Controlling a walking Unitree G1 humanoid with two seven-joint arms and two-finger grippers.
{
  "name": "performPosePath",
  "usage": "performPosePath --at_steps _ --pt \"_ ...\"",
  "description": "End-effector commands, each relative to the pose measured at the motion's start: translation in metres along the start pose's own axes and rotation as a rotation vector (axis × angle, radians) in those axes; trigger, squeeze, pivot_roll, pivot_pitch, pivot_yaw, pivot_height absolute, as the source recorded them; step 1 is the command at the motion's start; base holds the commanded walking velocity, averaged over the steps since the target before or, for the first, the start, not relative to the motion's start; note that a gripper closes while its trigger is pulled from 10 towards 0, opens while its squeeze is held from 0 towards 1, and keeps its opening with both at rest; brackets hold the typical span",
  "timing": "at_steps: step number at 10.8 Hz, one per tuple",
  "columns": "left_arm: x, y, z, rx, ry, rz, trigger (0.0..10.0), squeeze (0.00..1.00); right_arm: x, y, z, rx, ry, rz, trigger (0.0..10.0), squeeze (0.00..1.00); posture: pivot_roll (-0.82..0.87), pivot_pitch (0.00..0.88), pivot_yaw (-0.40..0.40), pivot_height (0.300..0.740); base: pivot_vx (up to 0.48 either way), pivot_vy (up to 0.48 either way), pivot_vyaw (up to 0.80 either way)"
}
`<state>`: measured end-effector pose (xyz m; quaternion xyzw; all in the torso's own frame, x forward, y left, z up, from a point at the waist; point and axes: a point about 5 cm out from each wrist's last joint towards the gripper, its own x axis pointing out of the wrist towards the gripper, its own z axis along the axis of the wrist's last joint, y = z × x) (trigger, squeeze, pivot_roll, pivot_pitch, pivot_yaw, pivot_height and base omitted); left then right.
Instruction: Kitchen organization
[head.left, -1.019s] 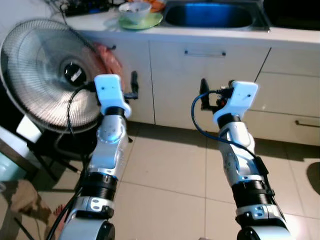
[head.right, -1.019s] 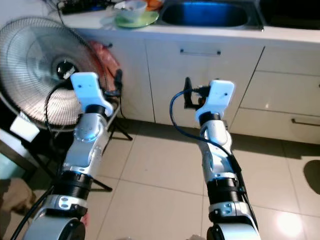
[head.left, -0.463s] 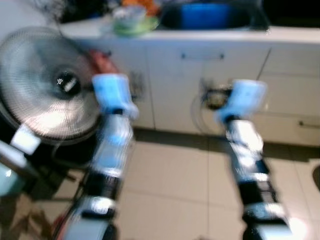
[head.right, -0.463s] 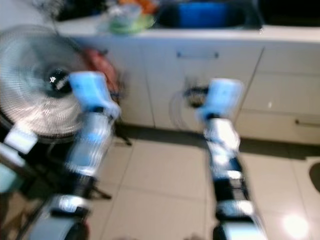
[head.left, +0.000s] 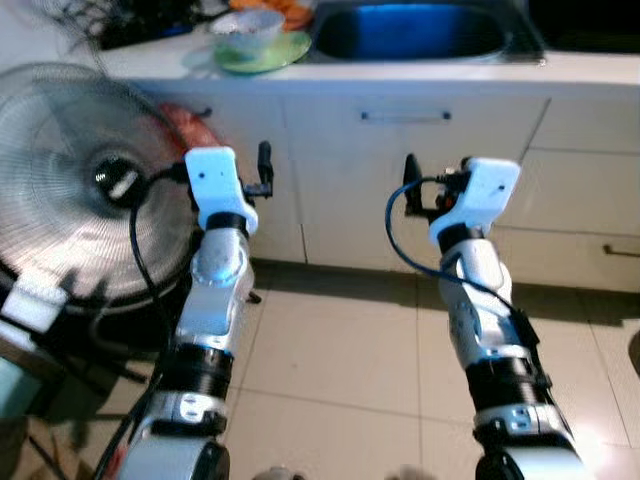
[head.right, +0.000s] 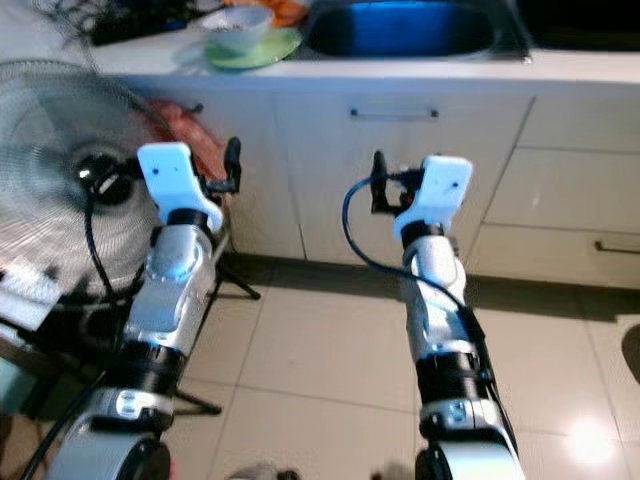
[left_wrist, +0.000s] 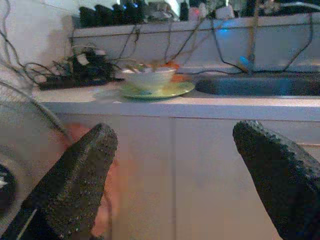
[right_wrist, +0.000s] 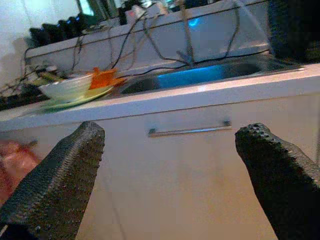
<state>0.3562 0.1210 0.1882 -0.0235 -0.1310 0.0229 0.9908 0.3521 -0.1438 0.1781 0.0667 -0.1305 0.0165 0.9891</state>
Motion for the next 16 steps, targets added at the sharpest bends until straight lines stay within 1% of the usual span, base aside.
performPosePath --at_steps 1,3,4,7,10,16 --pt "0.0004 -0.0015 0.0012 0.016 -0.004 -0.008 10.0 0.00 0.0007 -0.0006 0.0023 0.005 -0.010 -0.006 10.0 0.00 -0.01 0.084 0.076 0.740 0.349 0.000 0.00" --pt "0.0000 -0.0021 0.0009 0.015 -0.003 -0.013 10.0 0.00 0.0001 0.0005 0.0009 0.006 -0.004 -0.001 10.0 0.00 -0.01 0.076 0.078 0.740 0.356 0.000 0.00" --pt "-0.0007 -0.0026 0.0001 0.016 -0.001 -0.017 10.0 0.00 -0.0006 0.0022 -0.0003 0.004 0.000 0.007 10.0 0.00 -0.02 0.067 0.080 0.740 0.352 0.000 -0.80" --pt "-0.0018 -0.0078 -0.0008 0.014 0.003 -0.036 10.0 0.00 -0.0030 0.0050 -0.0013 0.005 -0.006 0.013 10.0 0.00 -0.02 0.048 0.084 0.740 0.354 0.000 0.00" --pt "-0.0021 -0.0055 -0.0019 0.015 0.007 -0.030 10.0 0.00 -0.0029 0.0019 -0.0002 0.009 -0.009 -0.003 10.0 0.00 -0.02 0.071 0.081 0.740 0.351 0.000 0.00" --pt "-0.0008 -0.0022 -0.0018 0.019 0.010 -0.012 10.0 0.00 -0.0015 0.0010 0.0008 0.008 -0.013 -0.007 10.0 0.00 -0.01 0.077 0.080 0.740 0.414 0.000 0.00"
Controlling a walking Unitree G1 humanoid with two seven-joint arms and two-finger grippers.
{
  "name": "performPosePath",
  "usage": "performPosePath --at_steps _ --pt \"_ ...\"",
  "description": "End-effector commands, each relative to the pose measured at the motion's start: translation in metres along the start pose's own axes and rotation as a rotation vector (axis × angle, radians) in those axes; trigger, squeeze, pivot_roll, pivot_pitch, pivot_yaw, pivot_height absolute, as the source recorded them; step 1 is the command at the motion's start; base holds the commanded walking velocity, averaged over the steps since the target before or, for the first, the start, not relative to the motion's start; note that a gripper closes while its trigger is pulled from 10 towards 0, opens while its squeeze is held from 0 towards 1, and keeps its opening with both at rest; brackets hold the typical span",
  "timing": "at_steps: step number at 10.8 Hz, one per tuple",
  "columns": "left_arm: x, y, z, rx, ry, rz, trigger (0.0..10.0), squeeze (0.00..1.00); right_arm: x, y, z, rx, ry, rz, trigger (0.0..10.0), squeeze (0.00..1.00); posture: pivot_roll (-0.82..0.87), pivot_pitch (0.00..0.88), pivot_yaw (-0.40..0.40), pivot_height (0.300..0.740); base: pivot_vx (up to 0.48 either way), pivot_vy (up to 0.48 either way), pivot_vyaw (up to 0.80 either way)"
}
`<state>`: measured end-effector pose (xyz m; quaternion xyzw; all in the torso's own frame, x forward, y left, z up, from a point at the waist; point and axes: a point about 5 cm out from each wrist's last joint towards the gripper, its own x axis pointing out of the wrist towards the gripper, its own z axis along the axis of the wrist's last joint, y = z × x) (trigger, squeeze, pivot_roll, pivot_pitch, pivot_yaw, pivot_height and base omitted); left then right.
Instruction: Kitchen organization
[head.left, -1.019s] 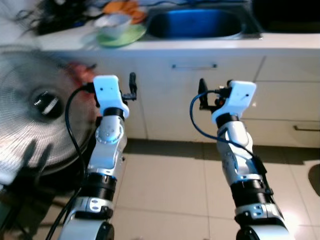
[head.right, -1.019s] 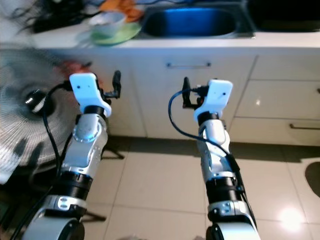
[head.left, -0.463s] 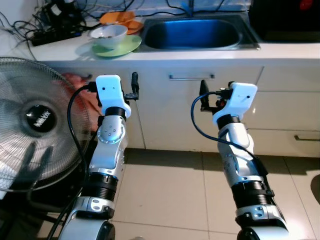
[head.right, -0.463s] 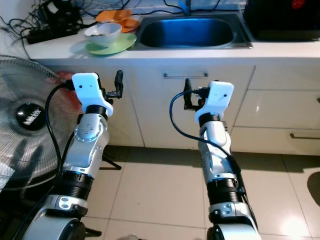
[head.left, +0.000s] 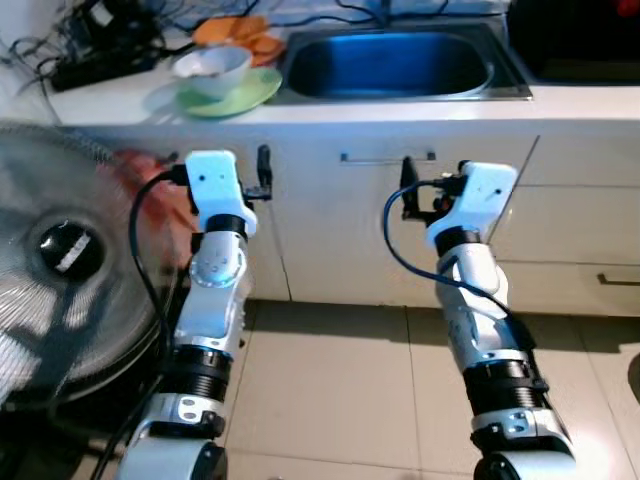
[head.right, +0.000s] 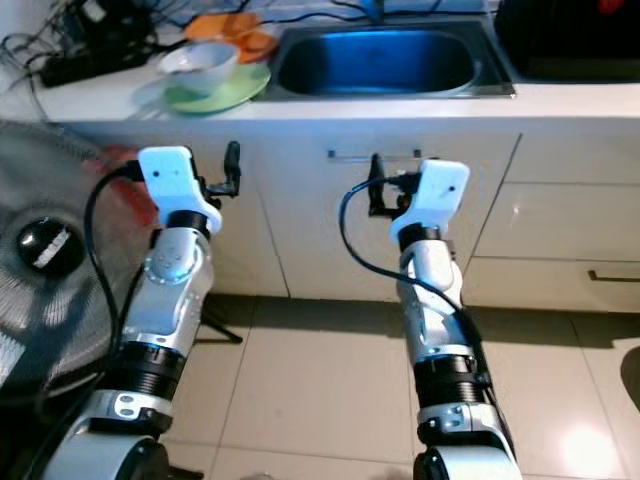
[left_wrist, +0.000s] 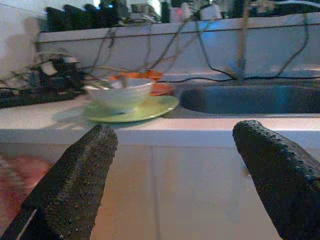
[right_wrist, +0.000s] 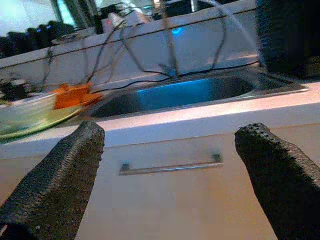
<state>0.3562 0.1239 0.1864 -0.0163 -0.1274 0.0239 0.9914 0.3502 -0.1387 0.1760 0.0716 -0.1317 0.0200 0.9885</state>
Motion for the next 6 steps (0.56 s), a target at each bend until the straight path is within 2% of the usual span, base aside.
performPosePath --at_steps 1,6 --pt "-0.0007 -0.0056 -0.0003 0.005 0.003 -0.012 10.0 0.00 0.0008 -0.0042 0.0030 -0.002 -0.011 -0.013 10.0 0.00 -0.01 0.076 0.079 0.740 0.454 0.000 0.00" --pt "-0.0005 -0.0046 -0.0003 0.005 0.003 -0.005 10.0 0.00 0.0011 -0.0048 0.0032 -0.005 -0.010 -0.013 10.0 0.00 -0.01 0.086 0.079 0.740 0.454 0.000 0.00"
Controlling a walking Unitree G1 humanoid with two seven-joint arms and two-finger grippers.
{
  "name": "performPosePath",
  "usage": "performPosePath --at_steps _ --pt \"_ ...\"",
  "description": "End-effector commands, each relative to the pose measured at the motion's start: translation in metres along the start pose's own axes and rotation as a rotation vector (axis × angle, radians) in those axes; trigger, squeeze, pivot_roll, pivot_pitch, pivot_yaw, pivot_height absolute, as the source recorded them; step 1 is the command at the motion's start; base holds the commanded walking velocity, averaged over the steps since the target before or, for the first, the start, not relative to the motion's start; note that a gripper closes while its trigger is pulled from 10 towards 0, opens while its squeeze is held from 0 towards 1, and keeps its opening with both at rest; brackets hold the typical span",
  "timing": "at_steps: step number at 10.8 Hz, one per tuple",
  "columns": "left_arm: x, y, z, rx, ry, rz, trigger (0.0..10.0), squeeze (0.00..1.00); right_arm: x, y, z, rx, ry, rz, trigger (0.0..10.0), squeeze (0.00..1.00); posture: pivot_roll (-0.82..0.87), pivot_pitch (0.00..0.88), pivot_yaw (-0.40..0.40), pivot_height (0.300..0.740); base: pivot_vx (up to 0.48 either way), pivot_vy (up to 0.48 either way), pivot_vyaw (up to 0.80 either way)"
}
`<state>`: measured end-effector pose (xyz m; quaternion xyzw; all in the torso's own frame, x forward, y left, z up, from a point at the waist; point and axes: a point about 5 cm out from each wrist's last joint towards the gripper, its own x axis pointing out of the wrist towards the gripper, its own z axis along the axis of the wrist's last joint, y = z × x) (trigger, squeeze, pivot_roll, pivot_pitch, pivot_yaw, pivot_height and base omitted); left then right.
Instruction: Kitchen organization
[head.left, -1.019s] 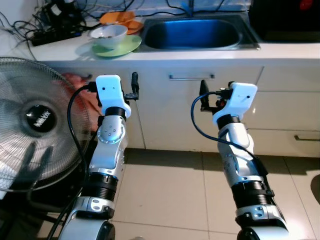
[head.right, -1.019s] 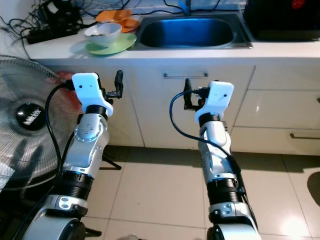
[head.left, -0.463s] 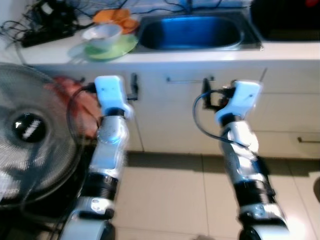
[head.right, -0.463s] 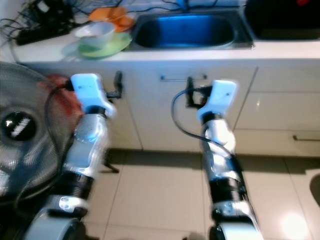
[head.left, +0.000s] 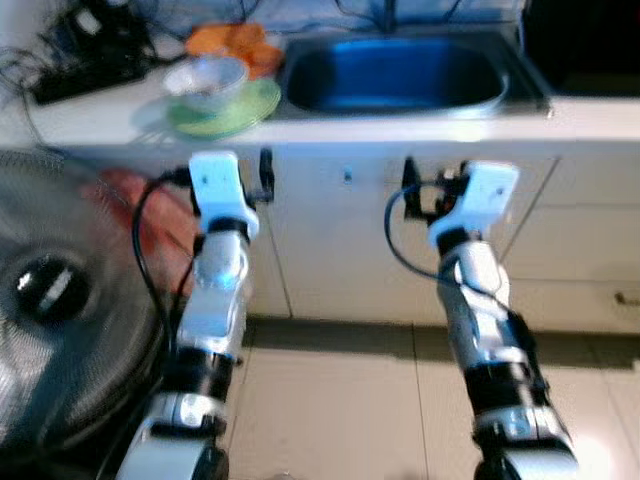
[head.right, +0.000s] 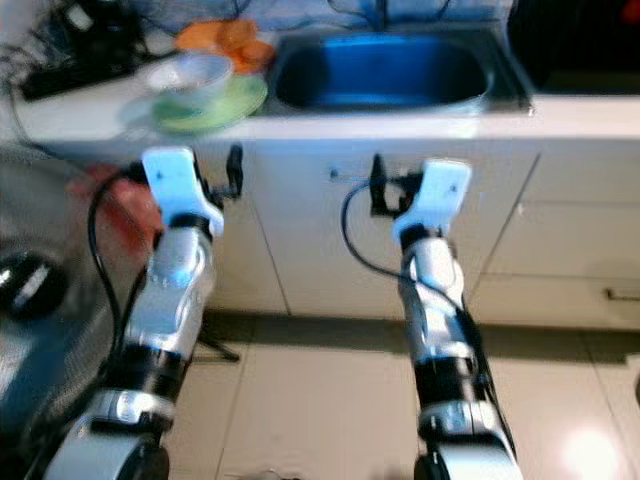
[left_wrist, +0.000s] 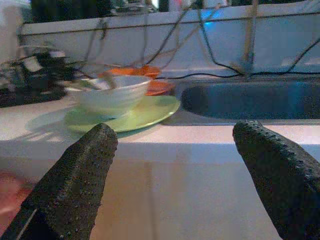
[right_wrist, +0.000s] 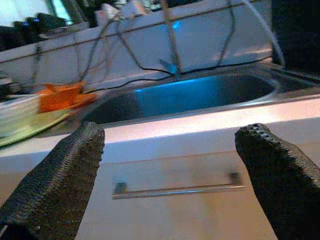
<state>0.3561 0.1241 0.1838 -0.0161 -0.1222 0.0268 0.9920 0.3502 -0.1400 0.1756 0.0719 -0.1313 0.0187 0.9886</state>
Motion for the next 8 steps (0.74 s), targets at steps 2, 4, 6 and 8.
performPosePath --at_steps 2,4,6,8 --pt "0.0004 -0.0046 0.0024 0.004 -0.008 -0.009 10.0 0.00 0.0012 -0.0029 0.0054 -0.033 -0.026 0.000 10.0 0.00 -0.01 0.086 0.078 0.740 0.454 0.000 0.00" --pt "0.0007 -0.0046 0.0027 0.004 -0.008 -0.008 10.0 0.00 0.0013 -0.0011 0.0063 -0.037 -0.034 0.006 10.0 0.00 -0.01 0.091 0.077 0.740 0.454 0.000 0.40" --pt "0.0004 -0.0036 0.0028 0.005 -0.009 -0.003 10.0 0.00 0.0016 -0.0039 0.0068 -0.027 -0.035 -0.004 10.0 0.00 -0.01 0.092 0.076 0.740 0.454 0.000 0.00" --pt "0.0004 -0.0039 0.0026 0.005 -0.008 -0.005 10.0 0.00 0.0015 -0.0032 0.0066 -0.028 -0.037 -0.003 10.0 0.00 -0.01 0.094 0.078 0.740 0.452 0.000 0.00"
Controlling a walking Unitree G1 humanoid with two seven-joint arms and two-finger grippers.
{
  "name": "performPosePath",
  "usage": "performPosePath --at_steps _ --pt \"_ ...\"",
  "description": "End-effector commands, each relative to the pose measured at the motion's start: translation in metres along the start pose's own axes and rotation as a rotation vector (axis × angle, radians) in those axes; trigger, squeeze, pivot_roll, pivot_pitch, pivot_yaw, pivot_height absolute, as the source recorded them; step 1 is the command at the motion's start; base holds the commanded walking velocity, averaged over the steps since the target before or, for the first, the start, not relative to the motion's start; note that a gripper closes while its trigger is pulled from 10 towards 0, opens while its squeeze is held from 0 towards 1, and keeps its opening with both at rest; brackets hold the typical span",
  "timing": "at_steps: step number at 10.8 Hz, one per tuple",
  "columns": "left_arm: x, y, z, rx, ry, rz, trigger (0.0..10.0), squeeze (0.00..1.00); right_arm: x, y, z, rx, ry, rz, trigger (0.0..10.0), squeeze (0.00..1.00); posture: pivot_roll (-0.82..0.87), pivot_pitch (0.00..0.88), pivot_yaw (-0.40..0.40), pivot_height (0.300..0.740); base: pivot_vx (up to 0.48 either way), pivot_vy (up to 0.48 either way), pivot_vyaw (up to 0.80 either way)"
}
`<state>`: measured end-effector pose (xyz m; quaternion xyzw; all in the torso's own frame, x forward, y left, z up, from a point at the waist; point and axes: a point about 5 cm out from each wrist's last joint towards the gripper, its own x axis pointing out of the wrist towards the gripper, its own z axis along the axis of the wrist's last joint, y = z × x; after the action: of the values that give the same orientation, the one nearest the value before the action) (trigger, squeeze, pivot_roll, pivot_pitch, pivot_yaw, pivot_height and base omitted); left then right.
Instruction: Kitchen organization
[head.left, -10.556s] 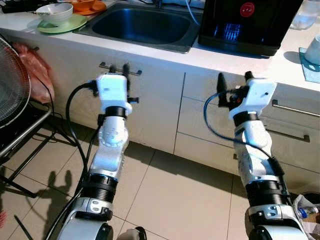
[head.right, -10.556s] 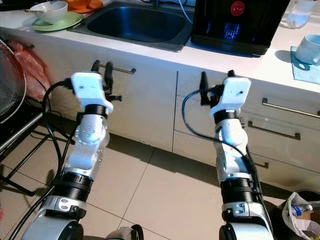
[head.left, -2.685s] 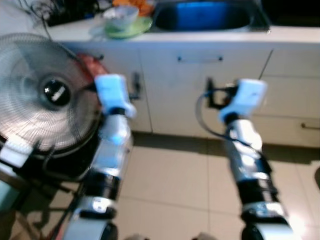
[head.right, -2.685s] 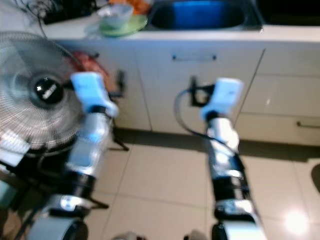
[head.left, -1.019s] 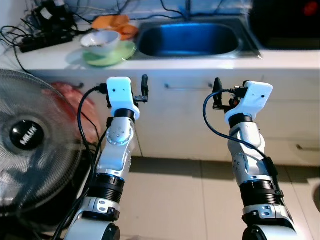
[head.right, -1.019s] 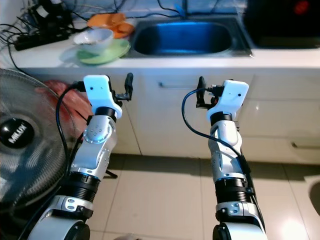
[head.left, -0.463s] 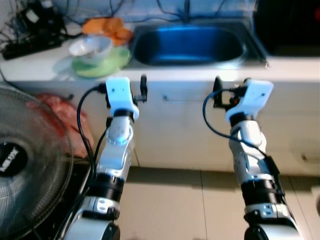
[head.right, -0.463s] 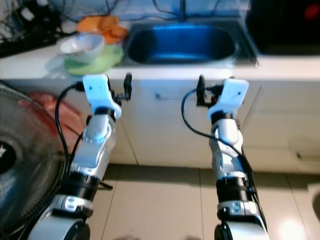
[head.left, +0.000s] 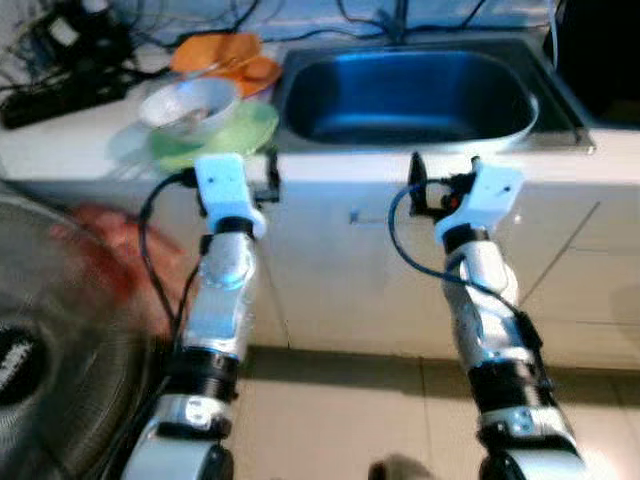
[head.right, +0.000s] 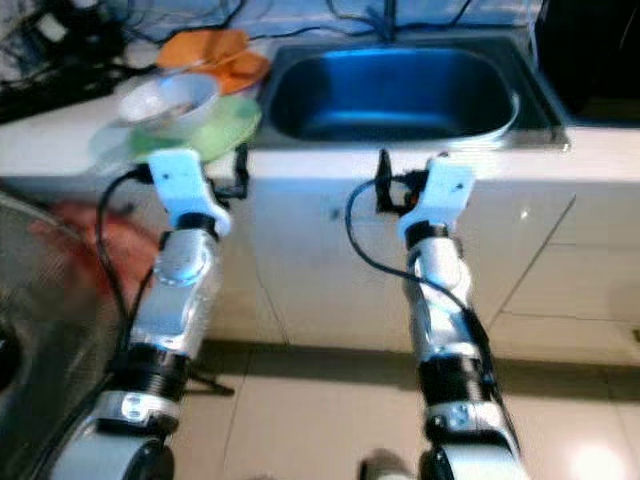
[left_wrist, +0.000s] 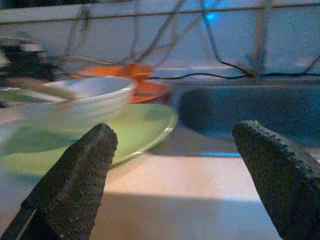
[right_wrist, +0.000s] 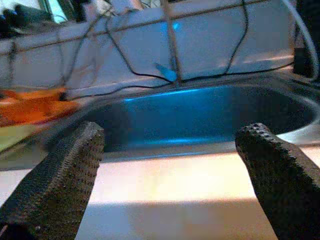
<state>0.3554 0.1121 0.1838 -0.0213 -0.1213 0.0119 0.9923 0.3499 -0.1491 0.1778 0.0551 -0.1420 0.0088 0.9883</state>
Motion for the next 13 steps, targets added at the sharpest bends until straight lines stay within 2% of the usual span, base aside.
performPosePath --at_steps 1,6,7,10,13 --pt "0.001 0.008 0.003 0.020 -0.010 0.023 10.0 0.00 0.001 0.006 0.003 0.010 -0.015 0.010 10.0 0.00 -0.01 0.094 0.078 0.740 0.454 0.000 0.00" --pt "0.001 0.006 0.002 0.020 -0.009 0.011 10.0 0.00 0.002 0.006 0.003 0.006 -0.015 0.012 10.0 0.00 -0.01 0.092 0.078 0.740 0.453 0.000 0.00" --pt "0.001 0.001 0.002 0.019 -0.011 -0.032 10.0 0.00 0.002 0.006 0.003 0.006 -0.015 0.011 10.0 0.00 -0.01 0.092 0.078 0.740 0.244 0.000 0.00" --pt "-0.004 -0.016 -0.002 0.035 -0.003 -0.149 10.0 0.00 0.002 0.006 0.003 0.005 -0.015 0.013 10.0 0.00 -0.01 0.088 0.077 0.740 0.000 0.000 0.00" --pt "-0.005 -0.017 -0.002 0.040 -0.008 -0.165 10.0 0.00 0.002 0.006 0.003 0.008 -0.015 0.011 10.0 0.00 -0.01 0.090 0.077 0.740 0.000 0.000 0.00"
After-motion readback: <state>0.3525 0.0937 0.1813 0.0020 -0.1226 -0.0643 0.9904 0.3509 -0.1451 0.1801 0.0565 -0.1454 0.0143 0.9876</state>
